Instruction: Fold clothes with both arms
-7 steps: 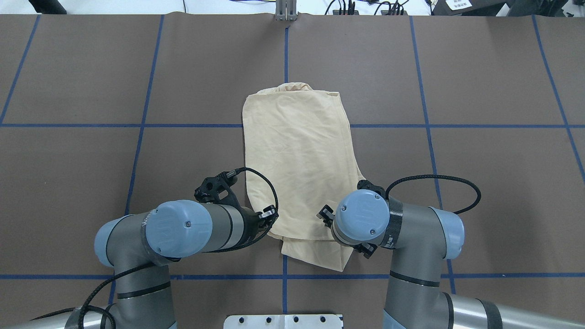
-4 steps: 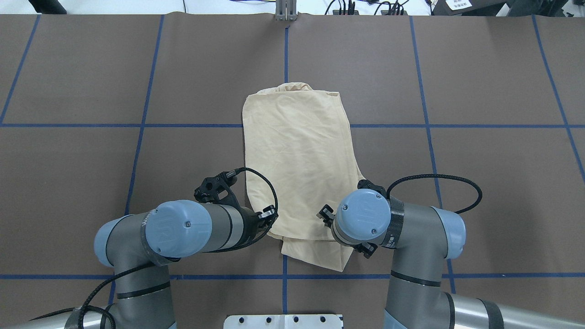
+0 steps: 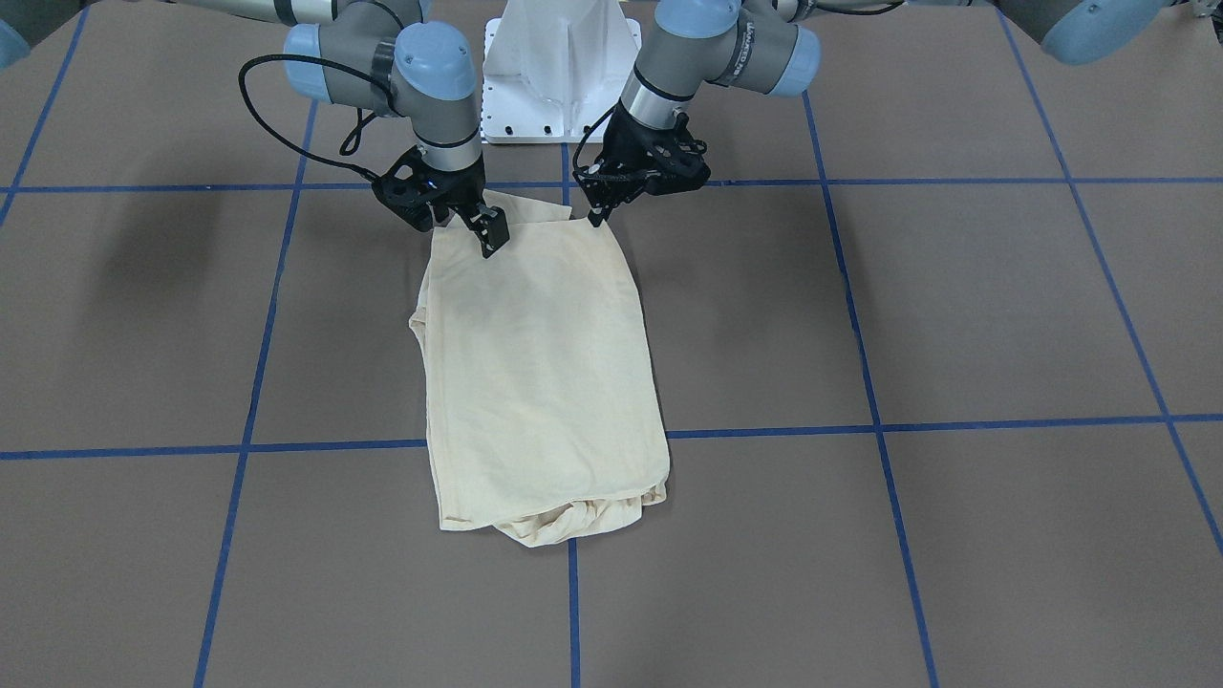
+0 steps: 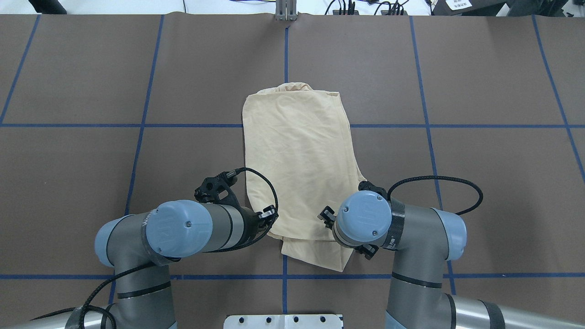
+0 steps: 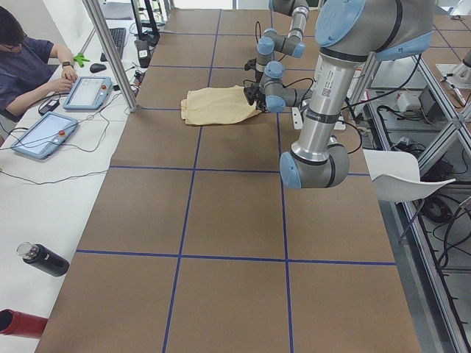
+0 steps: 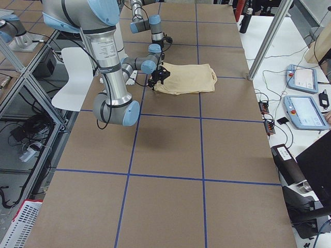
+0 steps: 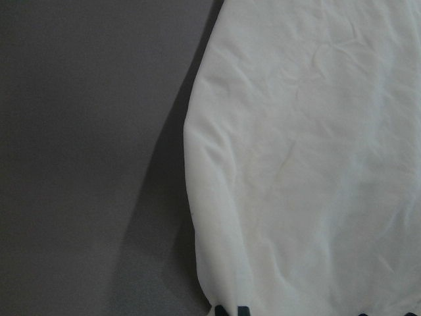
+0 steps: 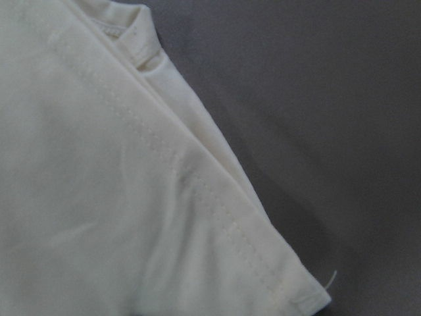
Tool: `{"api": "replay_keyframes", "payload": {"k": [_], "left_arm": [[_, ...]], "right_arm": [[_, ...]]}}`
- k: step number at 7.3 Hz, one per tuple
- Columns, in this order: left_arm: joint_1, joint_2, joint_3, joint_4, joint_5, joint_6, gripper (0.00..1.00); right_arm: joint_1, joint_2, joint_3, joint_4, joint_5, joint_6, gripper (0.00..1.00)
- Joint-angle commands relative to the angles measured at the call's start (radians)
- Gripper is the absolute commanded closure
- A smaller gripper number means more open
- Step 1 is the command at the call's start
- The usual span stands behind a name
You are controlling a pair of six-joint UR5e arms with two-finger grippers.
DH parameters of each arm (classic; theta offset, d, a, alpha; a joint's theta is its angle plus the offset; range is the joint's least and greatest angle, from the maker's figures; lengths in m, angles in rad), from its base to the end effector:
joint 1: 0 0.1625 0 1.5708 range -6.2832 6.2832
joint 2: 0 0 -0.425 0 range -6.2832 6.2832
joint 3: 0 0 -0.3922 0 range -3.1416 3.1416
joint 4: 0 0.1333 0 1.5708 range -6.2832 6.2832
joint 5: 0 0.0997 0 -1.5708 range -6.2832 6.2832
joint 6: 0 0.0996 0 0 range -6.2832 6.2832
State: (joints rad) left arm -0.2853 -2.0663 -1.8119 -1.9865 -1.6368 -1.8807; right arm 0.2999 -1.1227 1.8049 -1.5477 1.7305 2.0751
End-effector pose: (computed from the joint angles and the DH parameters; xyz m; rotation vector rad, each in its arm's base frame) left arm 0.5630 -0.2972 0.2222 -0.0735 1.1644 -0.4891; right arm -0.5655 -0.2978 0.3085 -0.2291 -0.6999 0.7122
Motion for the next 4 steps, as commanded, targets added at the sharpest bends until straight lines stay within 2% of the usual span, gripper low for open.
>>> {"api": "replay_keyframes", "payload": {"k": [1,2,4], "left_arm": [[0.002,0.000,0.002,0.000,0.000,0.000,1.00],[0.000,0.000,0.002,0.000,0.000,0.000,1.00],[0.000,0.000,0.002,0.000,0.000,0.000,1.00]], "right_arm": [[-0.001,0.000,-0.001,0.000,0.000,0.000,0.02],[-0.001,0.001,-0.002,0.001,0.000,0.000,0.17],[-0.002,0.001,-0.002,0.000,0.000,0.000,0.27]]}}
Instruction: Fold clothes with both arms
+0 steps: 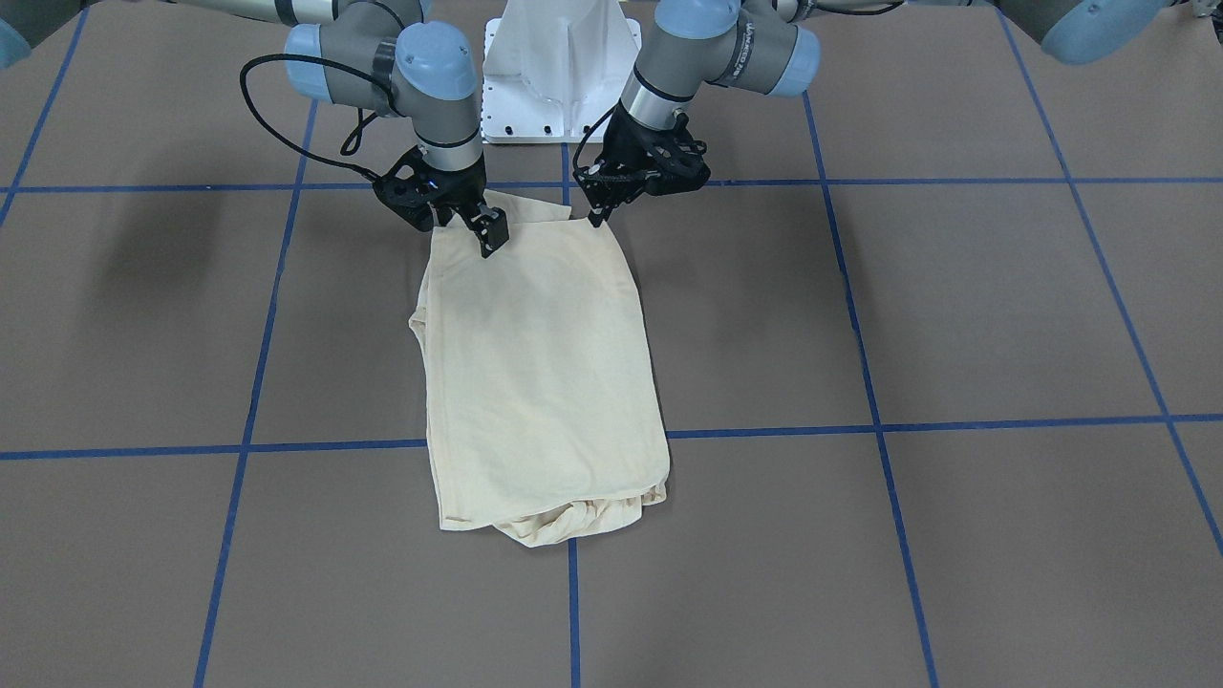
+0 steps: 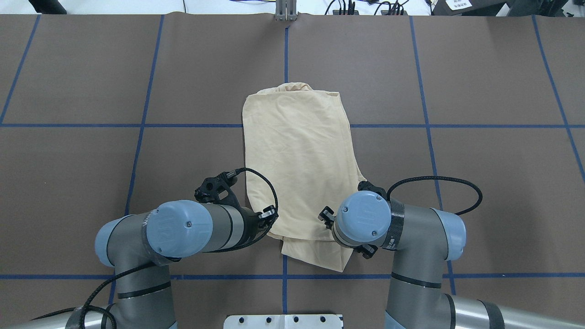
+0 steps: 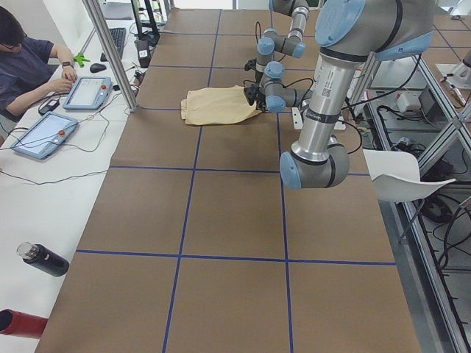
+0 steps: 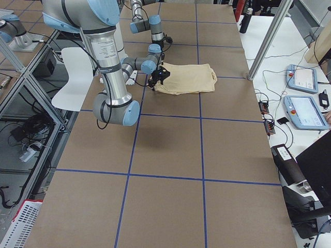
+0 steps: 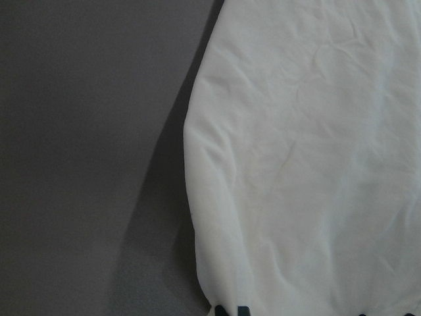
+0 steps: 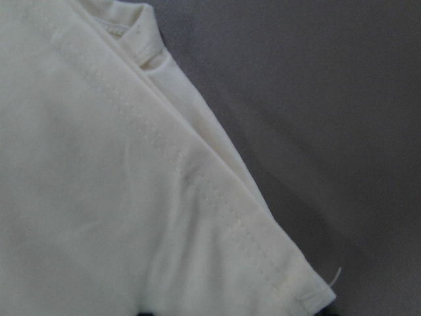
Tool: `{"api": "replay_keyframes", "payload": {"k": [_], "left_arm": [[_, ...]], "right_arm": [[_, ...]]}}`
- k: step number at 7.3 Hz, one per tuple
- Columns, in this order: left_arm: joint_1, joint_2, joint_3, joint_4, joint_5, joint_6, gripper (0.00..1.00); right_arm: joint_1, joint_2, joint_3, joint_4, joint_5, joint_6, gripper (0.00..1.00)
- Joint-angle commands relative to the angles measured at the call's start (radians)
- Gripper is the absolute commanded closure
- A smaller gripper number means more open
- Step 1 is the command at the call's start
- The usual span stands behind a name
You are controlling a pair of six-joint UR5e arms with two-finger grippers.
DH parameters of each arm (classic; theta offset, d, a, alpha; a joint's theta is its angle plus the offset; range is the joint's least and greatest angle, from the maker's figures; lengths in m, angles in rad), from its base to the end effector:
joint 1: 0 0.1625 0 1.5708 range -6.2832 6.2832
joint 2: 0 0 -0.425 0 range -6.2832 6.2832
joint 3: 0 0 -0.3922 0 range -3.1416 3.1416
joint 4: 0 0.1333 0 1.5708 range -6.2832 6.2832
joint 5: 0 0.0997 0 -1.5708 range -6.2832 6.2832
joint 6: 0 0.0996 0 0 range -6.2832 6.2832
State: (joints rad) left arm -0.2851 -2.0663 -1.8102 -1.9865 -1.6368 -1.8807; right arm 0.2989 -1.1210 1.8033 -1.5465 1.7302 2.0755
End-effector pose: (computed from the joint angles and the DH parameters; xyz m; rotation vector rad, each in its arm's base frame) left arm 0.5636 -0.2972 0.2229 -0.0736 1.1626 -0.4892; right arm -0.5664 -0.2975 0.3080 -0.2294 -0.7011 0.7115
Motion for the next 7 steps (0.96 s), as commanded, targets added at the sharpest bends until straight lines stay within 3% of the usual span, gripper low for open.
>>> {"api": "replay_keyframes", "payload": {"k": [1,3,5,7], "left_arm": [[0.001,0.000,0.000,0.000,0.000,0.000,1.00],[0.001,0.000,0.000,0.000,0.000,0.002,1.00],[0.001,0.000,0.003,0.000,0.000,0.003,1.00],[0.001,0.000,0.003,0.000,0.000,0.002,1.00]], "right_arm": [[-0.001,0.000,-0.002,0.000,0.000,0.000,0.40],[0.000,0.001,0.004,0.000,0.000,-0.002,0.61],[0.003,0.004,0.004,-0.001,-0.001,-0.002,0.72],[0.005,0.004,0.004,-0.001,-0.001,-0.002,0.74]]}}
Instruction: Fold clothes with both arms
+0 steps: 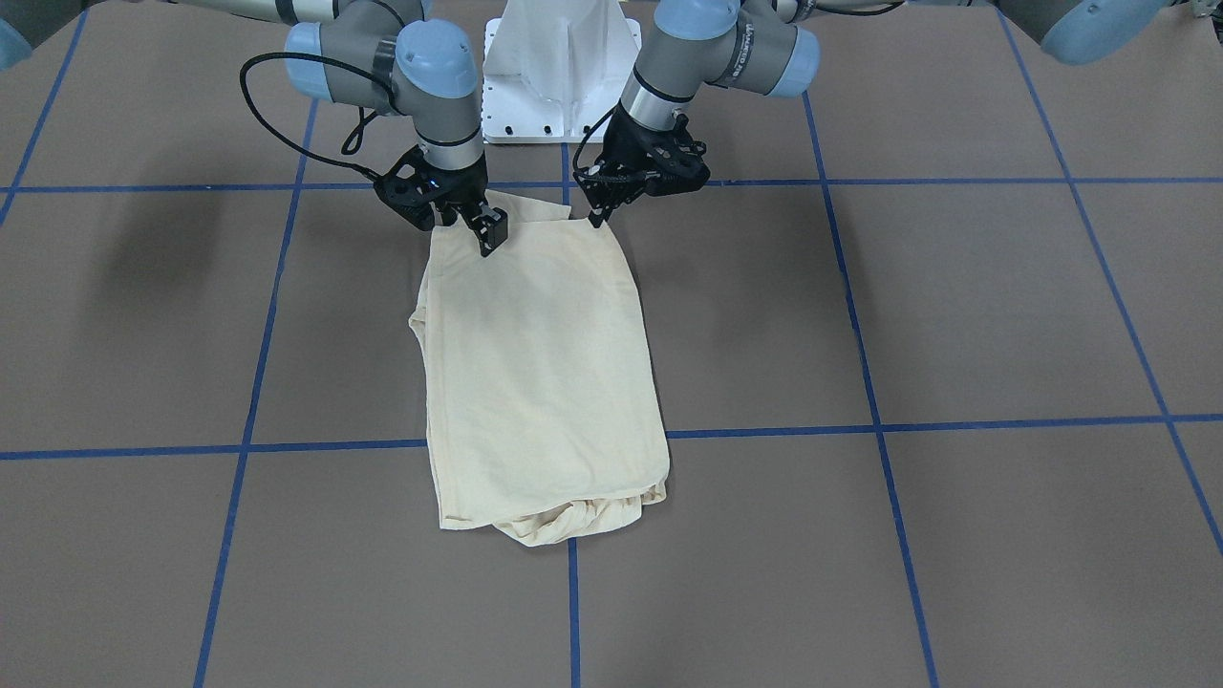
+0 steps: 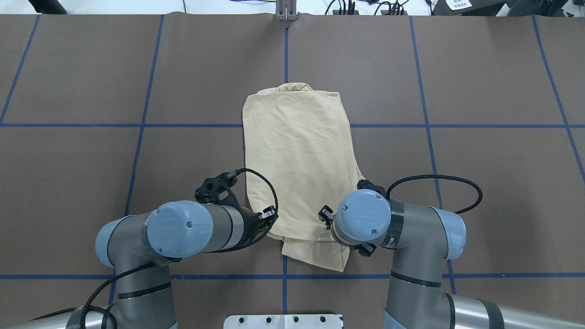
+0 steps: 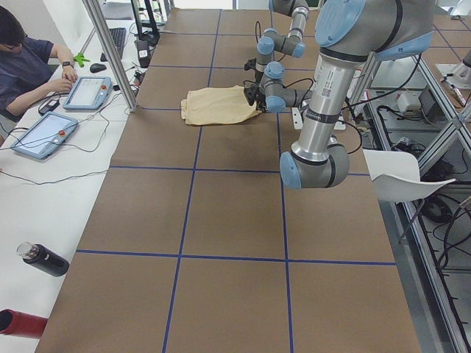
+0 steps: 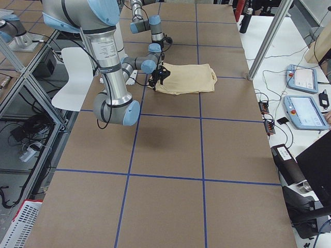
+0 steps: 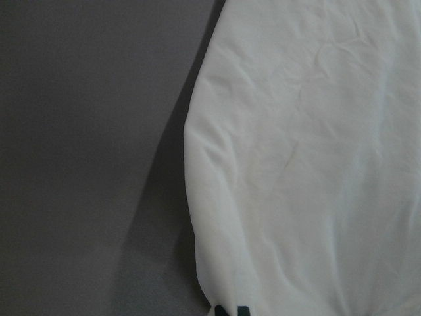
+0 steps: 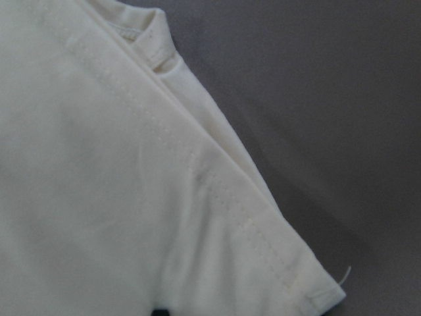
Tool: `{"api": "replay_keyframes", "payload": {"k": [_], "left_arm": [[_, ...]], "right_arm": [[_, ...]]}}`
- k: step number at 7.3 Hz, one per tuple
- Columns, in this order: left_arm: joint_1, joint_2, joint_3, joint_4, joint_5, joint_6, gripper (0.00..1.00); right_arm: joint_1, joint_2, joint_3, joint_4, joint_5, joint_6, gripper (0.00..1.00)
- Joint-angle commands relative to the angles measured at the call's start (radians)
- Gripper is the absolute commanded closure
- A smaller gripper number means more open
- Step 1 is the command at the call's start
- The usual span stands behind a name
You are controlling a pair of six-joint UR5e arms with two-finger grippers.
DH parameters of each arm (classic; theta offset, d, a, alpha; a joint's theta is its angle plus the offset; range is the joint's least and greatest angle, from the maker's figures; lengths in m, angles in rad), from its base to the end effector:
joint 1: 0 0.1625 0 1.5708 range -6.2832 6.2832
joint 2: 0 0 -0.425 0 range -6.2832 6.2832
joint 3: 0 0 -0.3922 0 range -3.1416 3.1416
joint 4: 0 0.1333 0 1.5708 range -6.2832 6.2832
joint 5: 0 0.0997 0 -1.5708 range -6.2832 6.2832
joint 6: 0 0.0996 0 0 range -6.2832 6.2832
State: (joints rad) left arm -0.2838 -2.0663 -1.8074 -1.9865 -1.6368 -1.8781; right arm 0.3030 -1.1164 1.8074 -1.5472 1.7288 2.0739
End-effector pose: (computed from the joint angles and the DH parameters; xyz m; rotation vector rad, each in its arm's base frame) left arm 0.5648 -0.2968 0.2241 -0.0729 1.1597 -0.4862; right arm -0.5648 -0.2998 0.3034 -0.2267 -0.7101 0.7130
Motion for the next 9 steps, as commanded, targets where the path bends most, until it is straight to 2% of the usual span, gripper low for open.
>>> {"api": "replay_keyframes", "payload": {"k": [1,2,9], "left_arm": [[0.000,0.000,0.000,0.000,0.000,0.001,1.00],[0.000,0.000,0.000,0.000,0.000,0.001,1.00],[0.000,0.000,0.000,0.000,0.000,0.001,1.00]], "right_arm": [[0.001,0.000,0.000,-0.001,0.000,0.000,0.78],[0.001,0.000,0.000,-0.001,0.000,0.000,0.82],[0.005,0.001,0.010,-0.007,0.001,0.000,0.92]]}}
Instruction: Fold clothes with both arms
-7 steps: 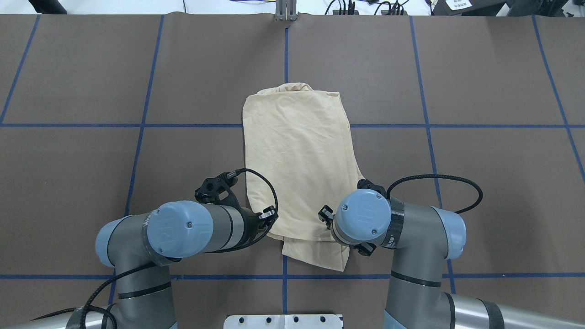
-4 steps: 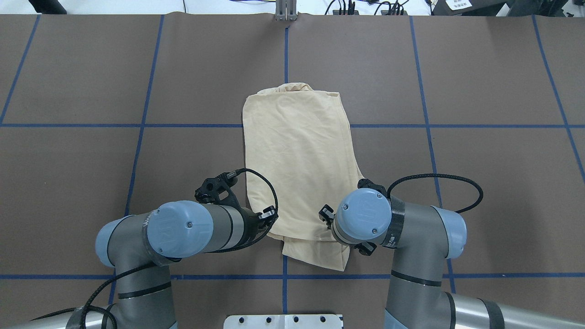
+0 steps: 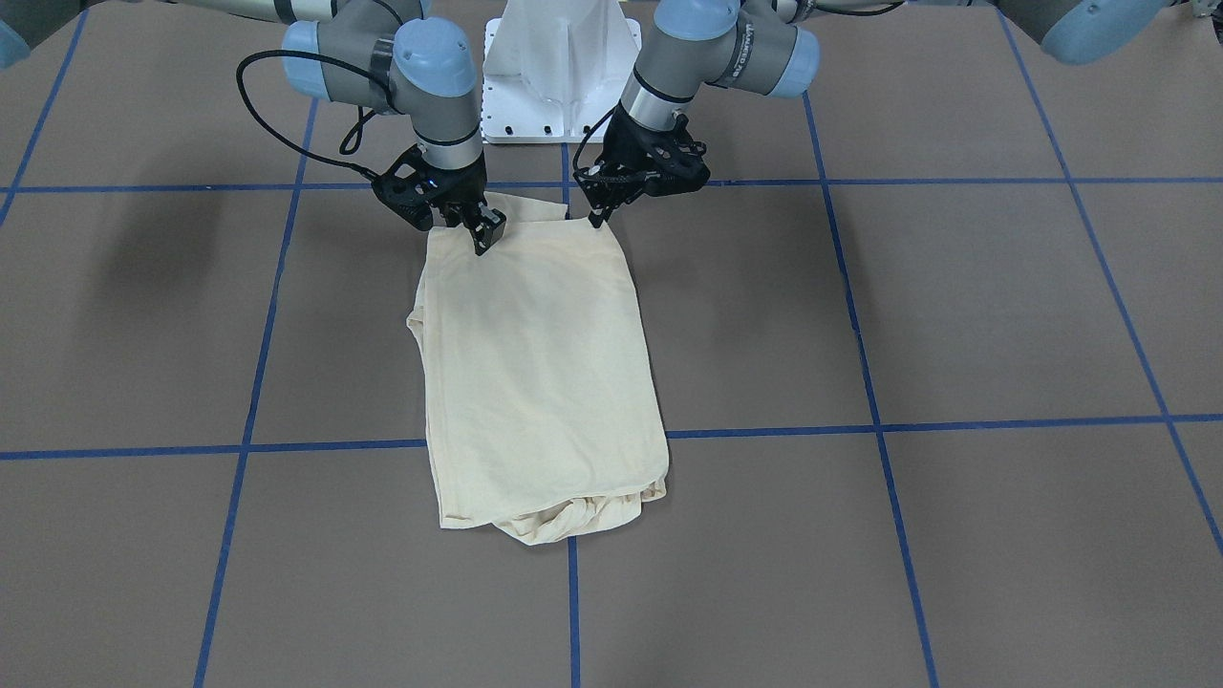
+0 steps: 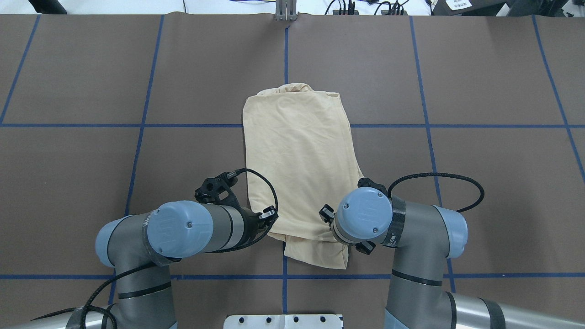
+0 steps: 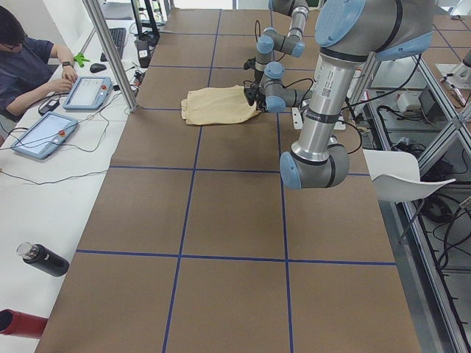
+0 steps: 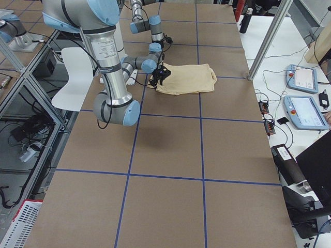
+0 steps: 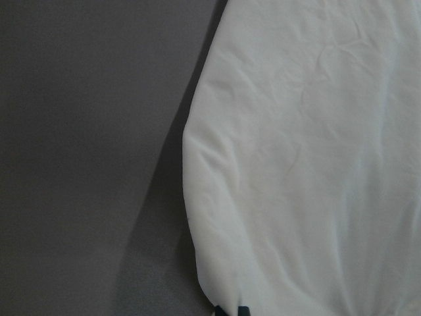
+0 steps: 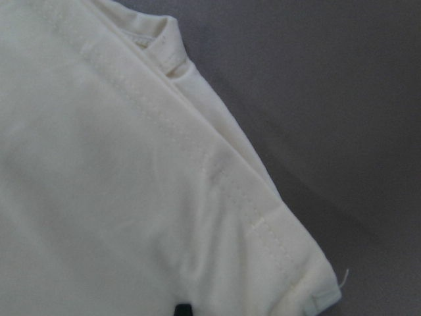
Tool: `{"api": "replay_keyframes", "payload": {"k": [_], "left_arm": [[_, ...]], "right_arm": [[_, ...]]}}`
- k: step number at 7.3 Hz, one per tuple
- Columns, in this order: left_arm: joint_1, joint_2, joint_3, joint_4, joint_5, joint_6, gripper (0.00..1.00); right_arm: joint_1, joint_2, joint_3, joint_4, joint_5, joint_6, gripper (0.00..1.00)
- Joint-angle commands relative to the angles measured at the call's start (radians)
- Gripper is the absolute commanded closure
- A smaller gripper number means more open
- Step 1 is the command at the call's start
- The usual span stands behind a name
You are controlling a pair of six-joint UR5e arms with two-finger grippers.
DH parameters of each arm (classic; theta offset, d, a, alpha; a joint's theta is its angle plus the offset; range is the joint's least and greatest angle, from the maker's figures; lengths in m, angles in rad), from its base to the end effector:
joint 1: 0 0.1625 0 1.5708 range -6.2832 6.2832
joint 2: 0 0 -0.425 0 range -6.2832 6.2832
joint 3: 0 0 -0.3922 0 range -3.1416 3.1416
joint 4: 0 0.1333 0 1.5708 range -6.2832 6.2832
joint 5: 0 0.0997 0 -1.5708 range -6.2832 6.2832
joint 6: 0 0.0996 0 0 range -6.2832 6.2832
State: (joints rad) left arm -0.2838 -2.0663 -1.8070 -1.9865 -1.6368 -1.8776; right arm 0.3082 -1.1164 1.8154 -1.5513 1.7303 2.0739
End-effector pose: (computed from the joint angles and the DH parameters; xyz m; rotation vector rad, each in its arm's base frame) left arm 0.5650 -0.2968 0.2243 -0.0726 1.1593 -0.4858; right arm -0.5614 -0.3020 0.3004 -0.2267 -0.7147 0.7167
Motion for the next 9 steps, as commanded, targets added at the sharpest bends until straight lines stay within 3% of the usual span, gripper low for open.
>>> {"api": "replay_keyframes", "payload": {"k": [1,6,9], "left_arm": [[0.000,0.000,0.000,0.000,0.000,0.000,1.00],[0.000,-0.005,-0.012,0.000,0.000,-0.002,1.00],[-0.002,-0.006,-0.014,0.000,-0.002,-0.002,1.00]], "right_arm": [[0.002,0.001,0.010,-0.009,0.000,0.000,0.95],[0.005,0.001,0.022,-0.012,-0.005,0.003,1.00],[0.038,0.000,0.079,-0.015,0.009,-0.003,1.00]]}}
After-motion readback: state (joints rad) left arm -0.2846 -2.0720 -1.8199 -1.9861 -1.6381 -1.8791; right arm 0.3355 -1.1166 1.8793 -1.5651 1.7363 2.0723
